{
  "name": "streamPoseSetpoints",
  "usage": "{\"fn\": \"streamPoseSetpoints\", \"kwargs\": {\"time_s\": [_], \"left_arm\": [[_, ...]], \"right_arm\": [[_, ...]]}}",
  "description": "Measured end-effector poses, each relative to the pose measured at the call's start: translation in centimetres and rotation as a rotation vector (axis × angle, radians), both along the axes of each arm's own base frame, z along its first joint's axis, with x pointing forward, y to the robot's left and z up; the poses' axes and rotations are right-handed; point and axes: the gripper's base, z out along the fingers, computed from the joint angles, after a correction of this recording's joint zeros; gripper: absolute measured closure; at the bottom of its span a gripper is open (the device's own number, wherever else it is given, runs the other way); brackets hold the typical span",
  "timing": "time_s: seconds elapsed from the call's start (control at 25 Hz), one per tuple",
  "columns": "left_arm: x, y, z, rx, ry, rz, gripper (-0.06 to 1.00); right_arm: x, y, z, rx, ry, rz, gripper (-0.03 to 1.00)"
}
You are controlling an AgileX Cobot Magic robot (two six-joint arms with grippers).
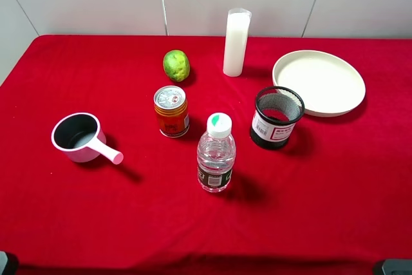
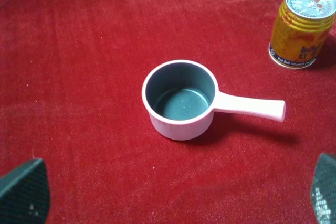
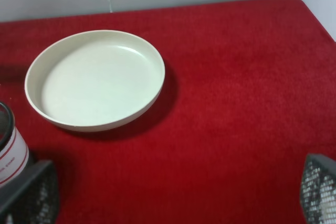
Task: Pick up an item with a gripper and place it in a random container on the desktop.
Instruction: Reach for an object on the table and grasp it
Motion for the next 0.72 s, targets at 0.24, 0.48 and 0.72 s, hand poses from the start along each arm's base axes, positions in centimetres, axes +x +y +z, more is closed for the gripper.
{"fn": "streamPoseSetpoints", "kwargs": {"time_s": [0.24,0.48,0.72], "left_arm": [[0.0,0.0,0.0,0.0,0.0,0.0,-0.05],[0.0,0.0,0.0,0.0,0.0,0.0,-0.05],[0.0,0.0,0.0,0.0,0.0,0.0,-0.05]], "right_arm": [[0.0,0.0,0.0,0.0,0.0,0.0,0.27],[0.0,0.0,0.0,0.0,0.0,0.0,0.27],[0.03,0.32,-0.01,0.029,-0.002,0.026,0.27]]}}
